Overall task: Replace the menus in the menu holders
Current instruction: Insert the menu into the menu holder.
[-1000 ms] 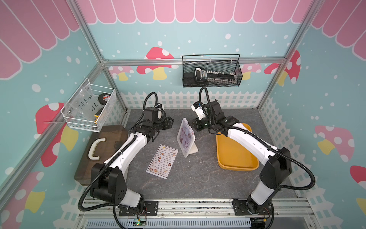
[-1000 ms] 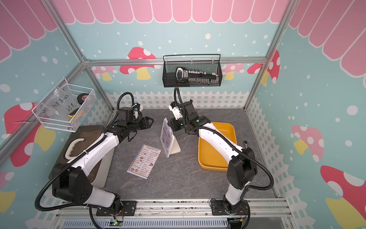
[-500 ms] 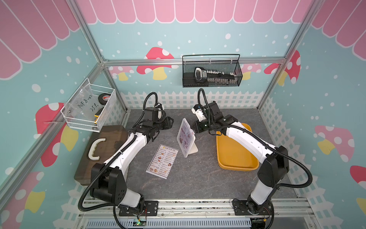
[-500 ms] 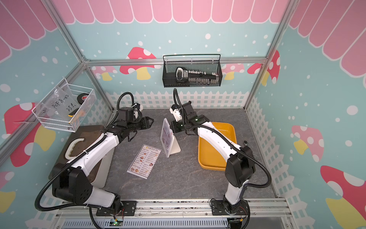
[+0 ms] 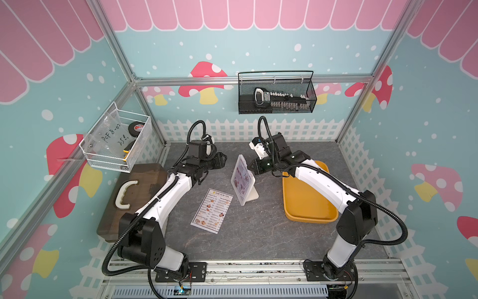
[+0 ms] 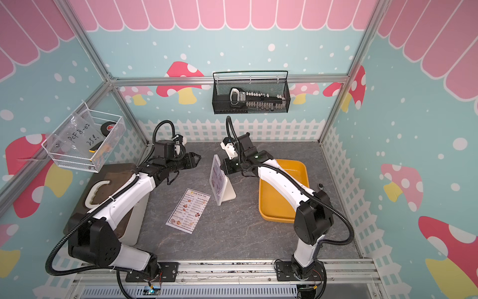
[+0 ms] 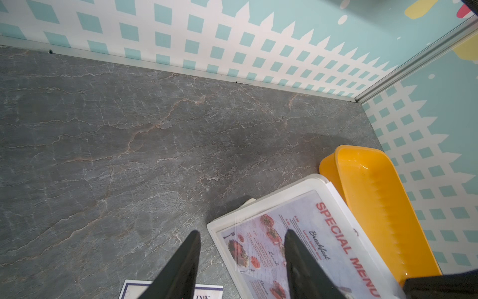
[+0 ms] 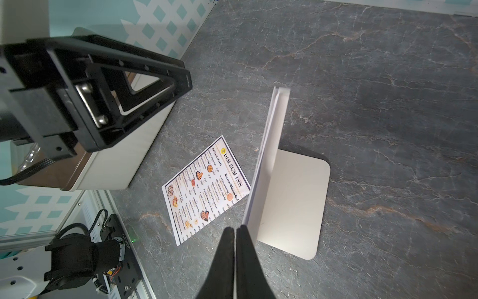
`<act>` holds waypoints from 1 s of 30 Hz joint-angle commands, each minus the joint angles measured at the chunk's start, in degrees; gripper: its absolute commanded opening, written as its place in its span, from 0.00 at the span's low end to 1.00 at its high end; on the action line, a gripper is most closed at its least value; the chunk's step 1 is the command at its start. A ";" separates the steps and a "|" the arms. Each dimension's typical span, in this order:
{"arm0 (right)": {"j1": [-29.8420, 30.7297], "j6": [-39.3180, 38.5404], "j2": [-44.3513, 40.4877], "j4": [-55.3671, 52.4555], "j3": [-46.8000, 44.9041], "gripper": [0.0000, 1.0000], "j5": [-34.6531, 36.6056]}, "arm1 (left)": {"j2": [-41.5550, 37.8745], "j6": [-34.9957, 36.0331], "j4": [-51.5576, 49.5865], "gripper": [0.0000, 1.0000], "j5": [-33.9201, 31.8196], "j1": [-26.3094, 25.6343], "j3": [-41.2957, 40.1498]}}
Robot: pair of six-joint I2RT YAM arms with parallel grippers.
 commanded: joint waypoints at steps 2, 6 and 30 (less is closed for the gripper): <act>-0.01 0.27 -0.12 0.01 -1.25 0.07 -1.29 | -1.34 0.41 0.24 0.53 -0.52 0.29 0.45; 0.02 0.33 -0.38 0.15 -1.76 0.07 -1.43 | -1.27 0.37 0.22 0.53 -0.52 0.34 0.39; 0.08 -1.60 -6.49 -3.23 -3.66 0.45 1.35 | -2.96 -0.02 0.22 0.53 -0.43 0.33 -0.16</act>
